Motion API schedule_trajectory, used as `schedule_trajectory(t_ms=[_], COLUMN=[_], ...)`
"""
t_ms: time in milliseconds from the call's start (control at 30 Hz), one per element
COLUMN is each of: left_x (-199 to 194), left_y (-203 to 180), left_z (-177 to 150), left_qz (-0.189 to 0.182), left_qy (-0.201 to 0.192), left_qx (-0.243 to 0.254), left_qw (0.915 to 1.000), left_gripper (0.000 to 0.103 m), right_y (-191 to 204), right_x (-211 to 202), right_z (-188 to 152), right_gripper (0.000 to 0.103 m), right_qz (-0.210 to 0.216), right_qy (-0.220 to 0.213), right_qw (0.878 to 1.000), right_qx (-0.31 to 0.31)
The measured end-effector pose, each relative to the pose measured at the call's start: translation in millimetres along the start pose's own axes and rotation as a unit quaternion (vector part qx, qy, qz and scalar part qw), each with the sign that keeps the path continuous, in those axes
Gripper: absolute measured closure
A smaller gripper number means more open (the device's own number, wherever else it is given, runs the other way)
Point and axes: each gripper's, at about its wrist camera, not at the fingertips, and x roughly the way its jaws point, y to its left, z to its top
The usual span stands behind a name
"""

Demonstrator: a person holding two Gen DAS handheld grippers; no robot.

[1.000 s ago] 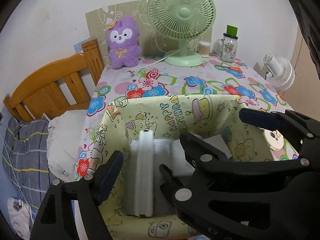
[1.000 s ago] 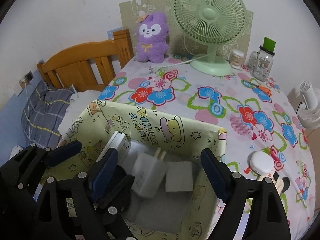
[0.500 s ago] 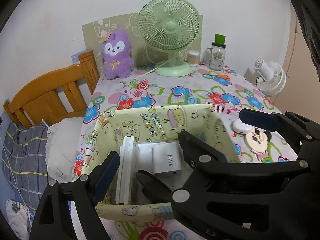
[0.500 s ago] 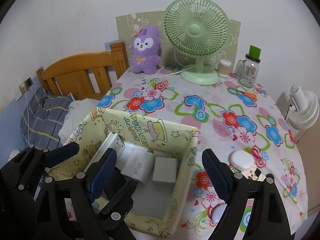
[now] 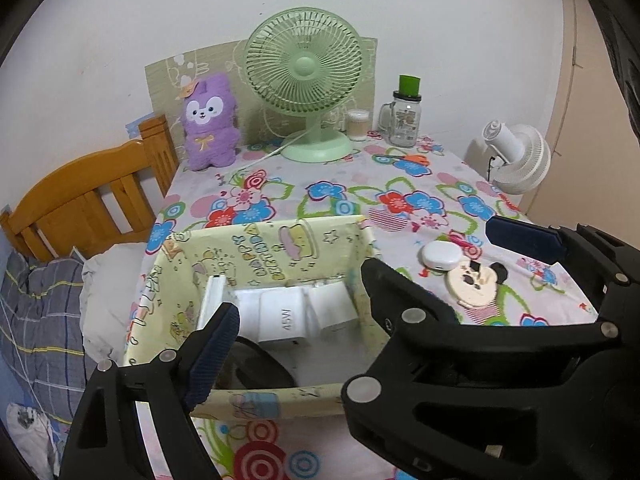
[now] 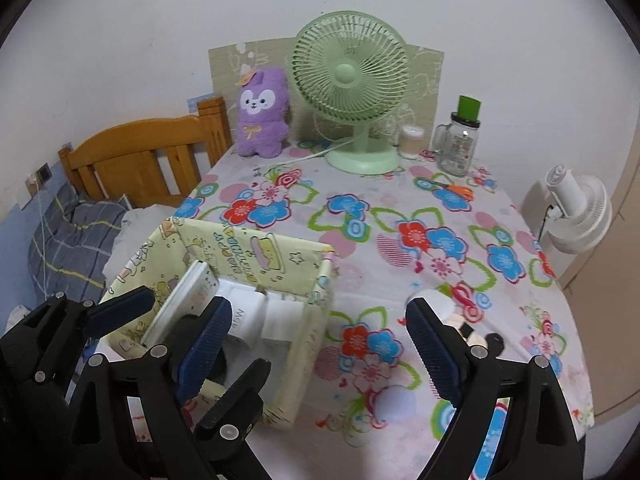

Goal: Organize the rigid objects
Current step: 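Withdraw both open tools from the yellow box back over the table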

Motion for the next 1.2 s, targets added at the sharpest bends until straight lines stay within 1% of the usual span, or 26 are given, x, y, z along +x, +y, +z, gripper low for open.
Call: schedule_trajectory(t_ms=[467, 700, 767, 900, 1200], left_x=[-11.8, -13.2, -14.4, -17.1, -17.2], left_y=[-33.8, -49.7, -55.2, -65.4, -88.2], left_z=[-0.6, 1.1, 1.9, 3.9, 7.1], left_qz=[-0.014, -0.03, -0.035, -0.043, -0.047], left_qy=[-0.008, -0.009, -0.007, -0.012, -0.019], left_qx=[0.015, 0.022, 0.024, 0.028, 0.045], left_qw=[0.9998, 0.9993, 0.9991, 0.9986, 0.9977], left_gripper=[0.014, 0.014, 0.014, 0.014, 0.014], right_y=[-25.6, -39.5, -44.3, -53.9, -75.6], right_x=[-27.4, -37.9, -42.4, -48.9, -59.6], right_z=[-11.1, -15.2, -17.1, -19.2, -24.3], right_gripper=[0.012, 0.012, 0.012, 0.012, 0.012], right_qz=[-0.029, -0.045, -0.05, -0.051, -0.076], right_qy=[-0.016, -0.026, -0.035, -0.043, -0.054], right_qw=[0.999, 0.999, 0.998, 0.998, 0.996], right_qx=[0.004, 0.004, 0.003, 0.009, 0.018])
